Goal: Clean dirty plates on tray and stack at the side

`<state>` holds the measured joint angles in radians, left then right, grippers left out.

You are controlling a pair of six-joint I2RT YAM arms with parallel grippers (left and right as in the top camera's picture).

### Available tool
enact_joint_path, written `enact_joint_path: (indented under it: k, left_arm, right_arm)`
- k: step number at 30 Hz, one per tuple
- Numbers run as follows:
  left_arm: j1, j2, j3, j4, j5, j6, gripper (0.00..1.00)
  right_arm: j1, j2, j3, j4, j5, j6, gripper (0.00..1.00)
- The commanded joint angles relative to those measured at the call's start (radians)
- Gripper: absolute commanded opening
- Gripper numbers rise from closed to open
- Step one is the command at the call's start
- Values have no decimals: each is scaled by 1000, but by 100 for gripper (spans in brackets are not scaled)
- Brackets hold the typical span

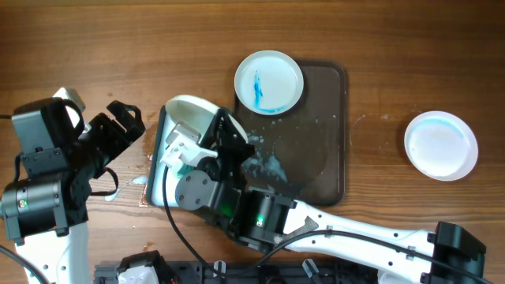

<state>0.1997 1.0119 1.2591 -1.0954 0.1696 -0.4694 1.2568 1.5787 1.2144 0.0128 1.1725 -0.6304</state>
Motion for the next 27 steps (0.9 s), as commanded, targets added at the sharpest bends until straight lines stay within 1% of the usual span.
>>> enact_joint_path:
  k: [1,2,3,4,5,6,7,8,9,10,11,12,13,14,15,16,17,19,21,23,24,26,27]
  left_arm:
    - [8,4,11,2,-10,-9,100]
    - [8,4,11,2,-10,-9,100]
    - [8,4,11,2,-10,-9,100]
    - [8,4,11,2,-10,-9,100]
    - [8,4,11,2,-10,-9,100]
    - [8,4,11,2,-10,-9,100]
    - [8,4,11,2,-10,-9,100]
    - [8,4,11,2,-10,-9,100]
    - [8,4,11,2,-10,-9,100]
    - [8,4,11,2,-10,-9,100]
    - [8,4,11,2,-10,-9,100]
    - [8,4,11,2,-10,-9,100]
    - [8,4,11,2,-10,-9,100]
    - [8,4,11,2,-10,-9,100]
    - [8,4,11,2,-10,-10,100]
    - [8,4,11,2,-10,-9,100]
    - [8,4,11,2,-10,-9,100]
    - [8,4,11,2,-10,-9,100]
    - [8,4,11,2,-10,-9,100]
    - [8,4,11,2,-10,-9,100]
    - [8,4,11,2,-10,-9,100]
    - [8,4,11,2,-10,-9,100]
    - [8,4,11,2,-10,-9,100]
  right_arm:
    - [-37,-5,14,56,56,132,4]
    - [-17,-5,14,31,-16,39,4]
    - [-10,-3,13,32,-23,-34,4]
    - [-16,-2,13,79,38,-37,4]
    - [-25,-2,13,136,68,71,4]
    - [-18,-2,13,124,11,84,4]
    - [1,-1,13,98,-51,-38,4]
    - [2,4,9,108,-26,-79,4]
    - [-11,5,9,122,14,-35,4]
    - [-37,5,8,112,56,109,4]
    - [-58,5,8,73,59,240,4]
    - [-81,5,8,-6,16,404,4]
    - [-107,5,8,-109,-100,559,4]
    - [-150,5,8,-225,-311,733,4]
    - [-180,5,8,-280,-457,834,4]
    - [-214,5,8,-317,-595,906,4]
    - [-270,-4,9,-353,-812,967,4]
    - [-391,-53,9,-407,-1042,1071,4]
    - [-545,-142,9,-479,-1181,1161,4]
    - [-761,-245,9,-585,-1291,1282,4]
    - [-868,-283,9,-634,-1336,1312,4]
    - [-1049,-327,9,-712,-1361,1302,4]
    - [-1178,-343,9,-767,-1347,1276,4]
